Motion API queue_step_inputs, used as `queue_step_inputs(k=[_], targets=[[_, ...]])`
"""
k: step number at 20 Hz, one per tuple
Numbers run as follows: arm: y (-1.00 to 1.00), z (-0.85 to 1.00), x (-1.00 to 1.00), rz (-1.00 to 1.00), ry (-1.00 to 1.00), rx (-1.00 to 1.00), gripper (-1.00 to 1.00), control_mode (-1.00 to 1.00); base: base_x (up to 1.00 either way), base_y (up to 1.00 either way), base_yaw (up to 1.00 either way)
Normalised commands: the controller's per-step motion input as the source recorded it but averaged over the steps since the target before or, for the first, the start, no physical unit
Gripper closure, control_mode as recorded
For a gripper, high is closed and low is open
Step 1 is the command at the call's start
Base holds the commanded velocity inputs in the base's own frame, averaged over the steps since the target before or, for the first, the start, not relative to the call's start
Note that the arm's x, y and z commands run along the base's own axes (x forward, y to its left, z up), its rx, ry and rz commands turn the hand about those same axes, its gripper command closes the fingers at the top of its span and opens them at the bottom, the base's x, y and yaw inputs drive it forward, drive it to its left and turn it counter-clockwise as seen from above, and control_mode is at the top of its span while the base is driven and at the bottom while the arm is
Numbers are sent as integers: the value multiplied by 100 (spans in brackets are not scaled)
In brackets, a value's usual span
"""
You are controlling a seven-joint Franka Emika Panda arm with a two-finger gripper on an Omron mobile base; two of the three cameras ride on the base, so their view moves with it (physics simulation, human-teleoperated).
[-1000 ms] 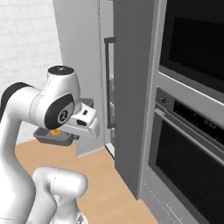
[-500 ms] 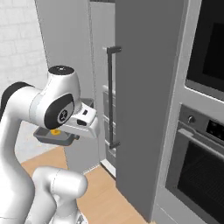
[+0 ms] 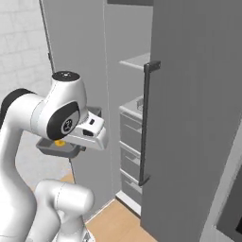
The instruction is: Take the meat container that has the fish and place it on the second highest rack of the freezer. Then take the vegetable container that has the corn and eggplant and place it on the highest rack of the freezer.
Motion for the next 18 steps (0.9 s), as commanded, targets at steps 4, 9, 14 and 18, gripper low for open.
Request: queue_step_inputs(k=[4, 9, 14, 18], targets=[[0, 0, 0, 0, 0, 0, 100, 100, 82, 18, -6], [0, 0, 0, 0, 0, 0, 100, 100, 17, -30, -11], [0, 0, 0, 0, 0, 0, 100, 100, 0, -21, -24], [0, 0, 0, 0, 0, 0, 100, 100, 16, -4, -48]])
